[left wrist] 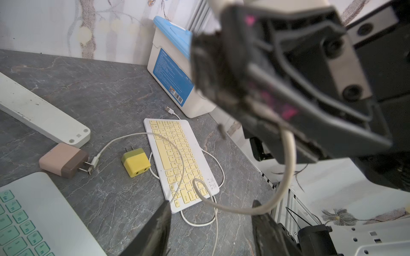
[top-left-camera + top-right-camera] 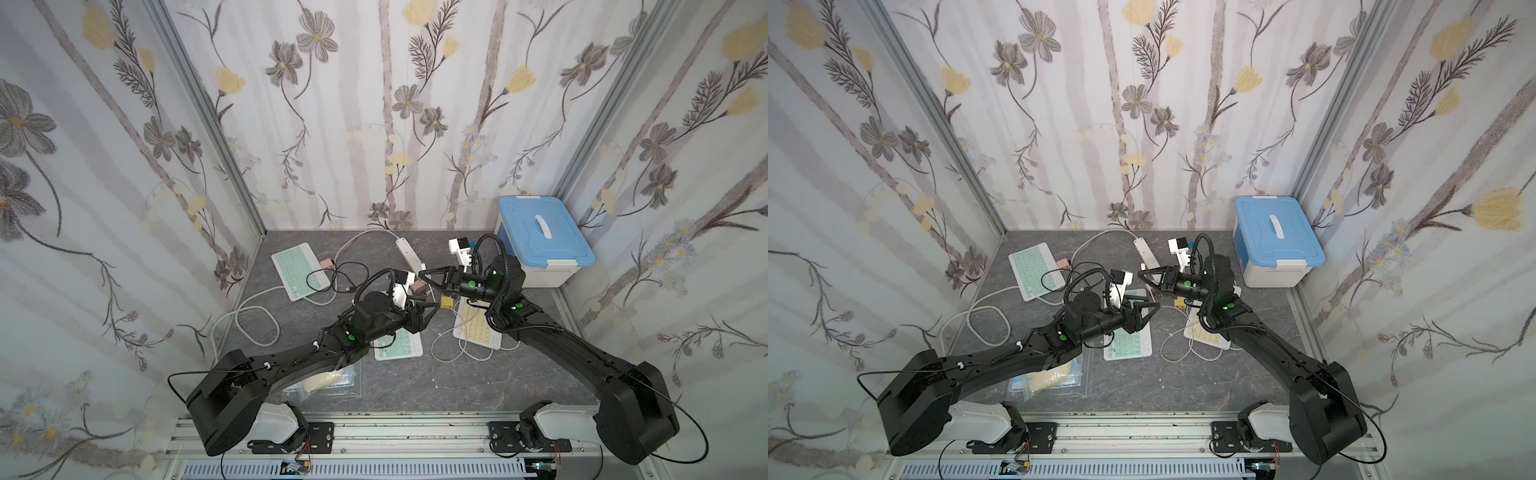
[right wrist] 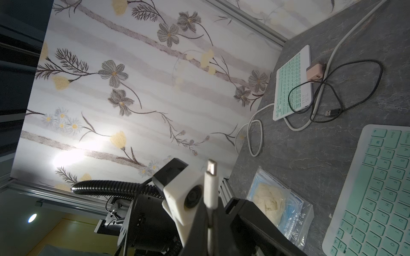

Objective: Unplug the wireless keyboard
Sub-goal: Place the power cord at the center of the board.

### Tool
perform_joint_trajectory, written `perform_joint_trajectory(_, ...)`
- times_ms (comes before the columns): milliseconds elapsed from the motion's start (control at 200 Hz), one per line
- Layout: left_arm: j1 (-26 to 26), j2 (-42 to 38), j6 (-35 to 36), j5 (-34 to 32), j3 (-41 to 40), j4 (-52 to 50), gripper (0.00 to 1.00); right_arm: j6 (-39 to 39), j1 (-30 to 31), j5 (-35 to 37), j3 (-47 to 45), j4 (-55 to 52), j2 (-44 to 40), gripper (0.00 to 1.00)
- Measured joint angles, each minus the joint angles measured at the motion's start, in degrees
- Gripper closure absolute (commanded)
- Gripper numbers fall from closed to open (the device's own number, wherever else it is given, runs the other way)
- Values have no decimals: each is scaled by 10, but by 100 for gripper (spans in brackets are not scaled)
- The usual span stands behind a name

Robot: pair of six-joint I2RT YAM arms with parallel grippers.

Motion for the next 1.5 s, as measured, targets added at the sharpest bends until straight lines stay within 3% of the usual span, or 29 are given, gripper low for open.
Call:
perform_joint_trajectory(75, 0, 0, -2, -4, 2, 5, 47, 0, 1, 0, -2, 0, 0, 100)
perform_joint_trajectory(175, 0, -1, -4, -7, 9, 10, 61, 0, 1, 0, -5, 0, 3, 100)
perform_joint_trajectory(345, -1, -14, -4, -17, 12, 7, 100, -1, 2, 10, -11, 0, 6, 100)
perform_joint_trajectory(430, -1, -32, -2, -37, 12, -19, 100, -6, -2, 13, -11, 0, 7, 88)
perform_joint_trajectory(515, 8, -59, -2, -72, 12, -63, 100, -10, -10, 13, -11, -2, 7, 54)
perform_joint_trajectory(634, 47, -117, -4, -119, 0, -130, 100, -37, -31, 13, -11, -28, 4, 41)
perform_joint_trajectory(809, 140, -212, -8, -148, 6, -282, 100, -120, -75, 58, -5, -118, -15, 38)
perform_joint_trajectory(934, 178, -218, 8, -132, 36, -370, 100, -185, -86, 115, -11, -185, -15, 38)
perform_joint_trajectory(1299, 157, -23, 16, 2, 63, -413, 100, -299, -94, 265, -57, -300, 0, 37)
perform_joint_trajectory(1499, 155, 66, 18, 4, 66, -403, 100, -316, -115, 355, -72, -326, 38, 39)
